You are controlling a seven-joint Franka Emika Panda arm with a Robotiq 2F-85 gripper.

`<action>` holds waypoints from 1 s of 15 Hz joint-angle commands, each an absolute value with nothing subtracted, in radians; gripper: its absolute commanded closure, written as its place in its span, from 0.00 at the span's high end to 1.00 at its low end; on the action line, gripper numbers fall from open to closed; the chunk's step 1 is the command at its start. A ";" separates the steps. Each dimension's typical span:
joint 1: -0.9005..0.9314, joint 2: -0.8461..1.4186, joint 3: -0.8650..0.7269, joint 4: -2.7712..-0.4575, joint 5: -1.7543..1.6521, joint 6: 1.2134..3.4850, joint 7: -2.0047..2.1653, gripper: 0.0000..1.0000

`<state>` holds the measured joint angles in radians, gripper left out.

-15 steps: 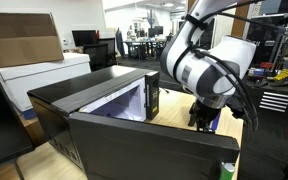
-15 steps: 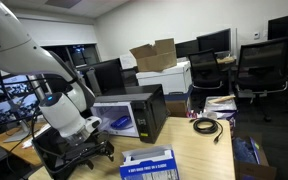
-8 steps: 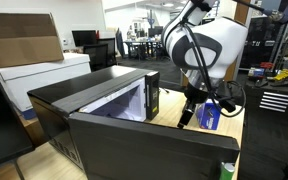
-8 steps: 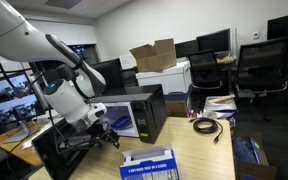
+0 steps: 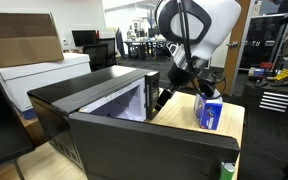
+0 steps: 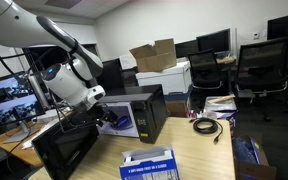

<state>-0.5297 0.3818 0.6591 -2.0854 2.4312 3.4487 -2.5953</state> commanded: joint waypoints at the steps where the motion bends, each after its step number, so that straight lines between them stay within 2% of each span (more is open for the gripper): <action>1: -0.597 0.351 0.718 -2.146 2.422 3.370 -2.623 1.00; 7: -0.566 0.298 0.615 -2.259 2.392 3.133 -2.606 1.00; 8: -0.541 0.278 0.575 -2.282 2.378 3.087 -2.600 1.00; 9: -0.381 0.221 0.402 -2.345 2.220 2.979 -2.413 1.00; 10: -0.460 0.243 0.436 -2.324 2.391 2.953 -2.682 1.00; 15: -0.300 0.179 0.262 -2.392 2.341 2.866 -2.612 1.00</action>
<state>-0.3693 0.2472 0.3355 -2.3296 2.3416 2.9152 -2.6116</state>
